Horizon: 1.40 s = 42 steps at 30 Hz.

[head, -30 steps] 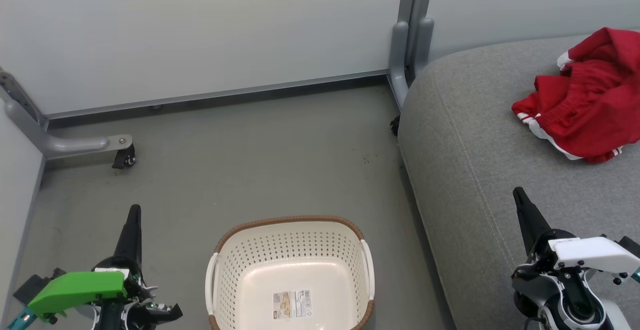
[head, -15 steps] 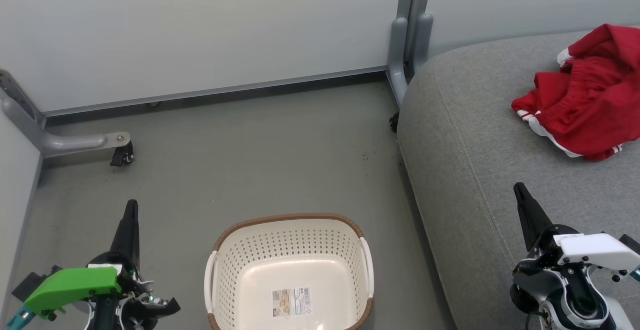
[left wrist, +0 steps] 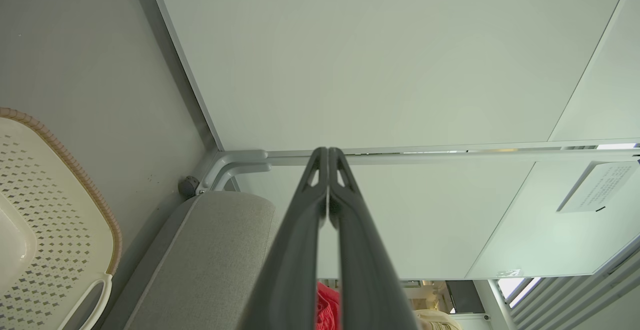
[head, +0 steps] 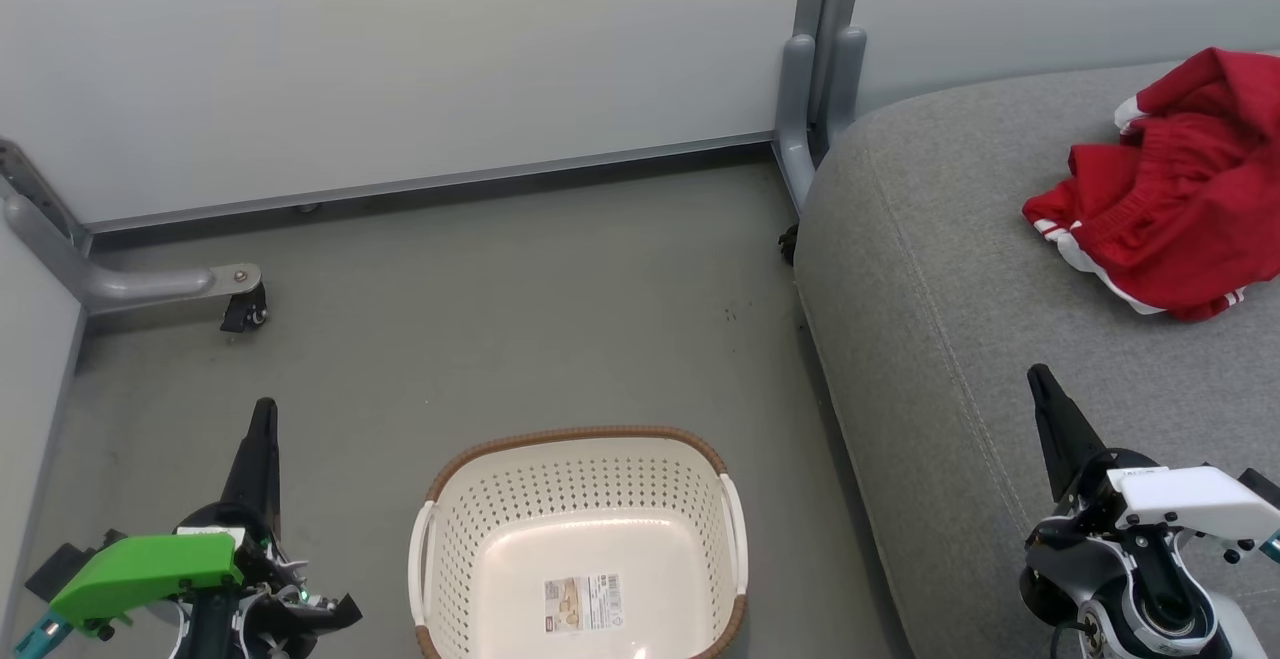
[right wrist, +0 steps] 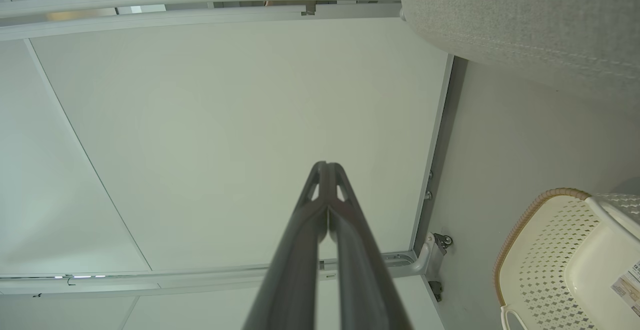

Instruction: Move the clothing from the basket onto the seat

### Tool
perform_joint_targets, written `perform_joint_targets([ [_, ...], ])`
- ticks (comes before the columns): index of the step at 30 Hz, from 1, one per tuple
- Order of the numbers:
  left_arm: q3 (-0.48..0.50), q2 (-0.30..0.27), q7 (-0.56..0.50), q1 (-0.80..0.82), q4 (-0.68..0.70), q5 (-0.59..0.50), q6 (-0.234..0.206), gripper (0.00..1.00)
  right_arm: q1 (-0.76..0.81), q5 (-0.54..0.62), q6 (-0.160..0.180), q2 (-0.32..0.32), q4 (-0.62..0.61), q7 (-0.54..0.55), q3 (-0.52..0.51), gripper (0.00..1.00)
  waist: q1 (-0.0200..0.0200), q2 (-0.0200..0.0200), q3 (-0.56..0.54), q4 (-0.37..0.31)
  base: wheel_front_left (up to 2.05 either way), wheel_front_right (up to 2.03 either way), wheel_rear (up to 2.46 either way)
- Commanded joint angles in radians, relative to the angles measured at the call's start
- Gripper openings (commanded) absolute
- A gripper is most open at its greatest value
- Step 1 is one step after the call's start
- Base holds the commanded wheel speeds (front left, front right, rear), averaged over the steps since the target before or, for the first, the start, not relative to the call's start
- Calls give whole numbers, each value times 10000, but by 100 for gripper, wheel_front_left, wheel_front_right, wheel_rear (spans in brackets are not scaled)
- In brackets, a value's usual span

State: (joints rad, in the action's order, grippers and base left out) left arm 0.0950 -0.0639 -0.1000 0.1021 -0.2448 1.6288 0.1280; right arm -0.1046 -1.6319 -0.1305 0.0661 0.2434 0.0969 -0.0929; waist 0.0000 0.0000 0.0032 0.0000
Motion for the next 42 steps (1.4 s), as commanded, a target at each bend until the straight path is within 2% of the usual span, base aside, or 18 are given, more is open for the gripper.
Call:
perform_joint_targets([
  [1, 32, 0, -18, 125, -13, -16, 52, 0, -58, 47, -4, -19, 21, 50, -40, 0, 0, 0, 0, 0, 0, 0, 0],
  [42, 123, 46, -92, 136, -15, -114, 46, 0, -70, 121, -4, -67, 26, 114, -119, 0, 0, 0, 0, 0, 0, 0, 0],
])
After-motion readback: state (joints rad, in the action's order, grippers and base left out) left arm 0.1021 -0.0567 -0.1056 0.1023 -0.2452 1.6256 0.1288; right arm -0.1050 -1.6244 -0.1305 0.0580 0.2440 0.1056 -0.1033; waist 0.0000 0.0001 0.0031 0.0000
